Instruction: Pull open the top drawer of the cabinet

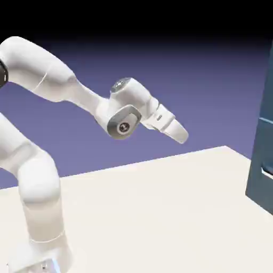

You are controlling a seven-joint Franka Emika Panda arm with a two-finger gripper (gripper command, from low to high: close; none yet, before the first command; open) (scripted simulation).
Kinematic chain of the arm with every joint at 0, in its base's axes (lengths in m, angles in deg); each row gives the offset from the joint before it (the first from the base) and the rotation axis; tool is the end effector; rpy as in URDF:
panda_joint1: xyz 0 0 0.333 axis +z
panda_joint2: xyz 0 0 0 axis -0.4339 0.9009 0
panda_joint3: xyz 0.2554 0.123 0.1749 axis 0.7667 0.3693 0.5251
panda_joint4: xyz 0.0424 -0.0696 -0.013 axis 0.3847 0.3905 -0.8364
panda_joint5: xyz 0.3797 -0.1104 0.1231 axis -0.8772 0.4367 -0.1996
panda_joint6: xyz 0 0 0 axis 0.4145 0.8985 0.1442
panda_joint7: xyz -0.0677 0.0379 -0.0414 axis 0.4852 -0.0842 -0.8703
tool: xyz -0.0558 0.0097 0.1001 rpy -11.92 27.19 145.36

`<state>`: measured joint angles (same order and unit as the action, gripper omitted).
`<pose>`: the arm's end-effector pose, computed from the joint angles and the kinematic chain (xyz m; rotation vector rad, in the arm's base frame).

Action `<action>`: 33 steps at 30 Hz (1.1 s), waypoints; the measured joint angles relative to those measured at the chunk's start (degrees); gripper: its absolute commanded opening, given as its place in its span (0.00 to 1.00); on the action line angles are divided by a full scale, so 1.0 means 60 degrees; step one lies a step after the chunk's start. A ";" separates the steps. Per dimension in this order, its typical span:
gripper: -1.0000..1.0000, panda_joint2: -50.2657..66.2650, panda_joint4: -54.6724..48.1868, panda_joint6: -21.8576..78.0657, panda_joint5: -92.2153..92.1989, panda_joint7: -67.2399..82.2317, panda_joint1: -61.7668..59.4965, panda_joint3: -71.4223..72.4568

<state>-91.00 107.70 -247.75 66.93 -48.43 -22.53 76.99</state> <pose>0.4077 0.0054 0.4666 -2.4282 0.9573 -1.0507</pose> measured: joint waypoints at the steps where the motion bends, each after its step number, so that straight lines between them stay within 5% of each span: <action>1: 0.50 -0.0003 -0.0184 -0.0072 -0.0019 -0.0152 0.0346 -0.0327; 33: 0.50 -0.0088 -0.6076 -0.2366 -0.0621 -0.5011 1.1421 -1.0776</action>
<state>-91.53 71.24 -261.94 63.20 -78.50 46.00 12.33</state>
